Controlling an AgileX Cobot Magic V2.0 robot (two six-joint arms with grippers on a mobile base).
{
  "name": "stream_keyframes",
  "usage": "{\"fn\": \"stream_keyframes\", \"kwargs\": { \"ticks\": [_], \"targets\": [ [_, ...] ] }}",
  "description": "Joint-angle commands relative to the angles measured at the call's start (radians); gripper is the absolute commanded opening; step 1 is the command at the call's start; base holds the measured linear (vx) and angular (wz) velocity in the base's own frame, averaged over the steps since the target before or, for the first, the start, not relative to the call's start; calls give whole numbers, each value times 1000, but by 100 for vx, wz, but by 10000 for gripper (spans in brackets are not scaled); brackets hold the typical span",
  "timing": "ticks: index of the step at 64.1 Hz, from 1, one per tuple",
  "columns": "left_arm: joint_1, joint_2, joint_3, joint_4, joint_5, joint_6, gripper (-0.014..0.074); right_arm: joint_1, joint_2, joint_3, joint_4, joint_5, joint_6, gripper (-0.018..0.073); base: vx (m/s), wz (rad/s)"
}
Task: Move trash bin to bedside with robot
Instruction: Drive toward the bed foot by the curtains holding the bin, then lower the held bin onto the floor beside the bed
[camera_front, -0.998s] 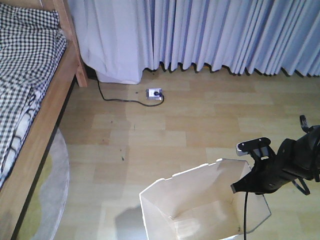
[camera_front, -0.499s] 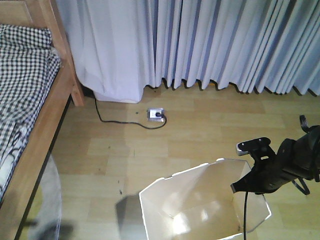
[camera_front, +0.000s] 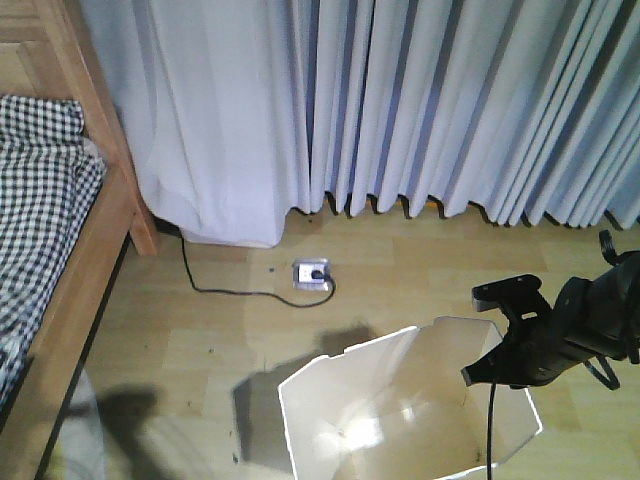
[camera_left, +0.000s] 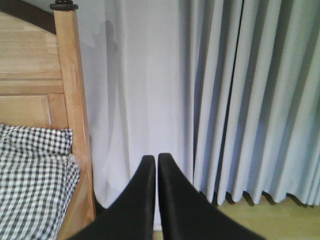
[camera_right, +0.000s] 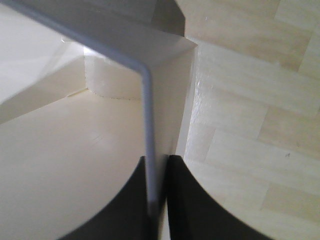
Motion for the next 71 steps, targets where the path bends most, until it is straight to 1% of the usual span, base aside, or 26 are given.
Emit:
{"fn": "stream_keyframes", "kwargs": {
  "ticks": [1, 35, 71],
  "targets": [
    [-1, -8, 28, -10, -65, -3, -6, -3, -63, -16, 10, -11, 6, -3, 34, 0],
    [-1, -8, 28, -10, -65, -3, -6, -3, -63, -16, 10, -11, 6, -3, 26, 2],
    [-1, -8, 28, -10, -65, -3, -6, -3, -63, -16, 10, -11, 6, -2, 5, -1]
  ]
}}
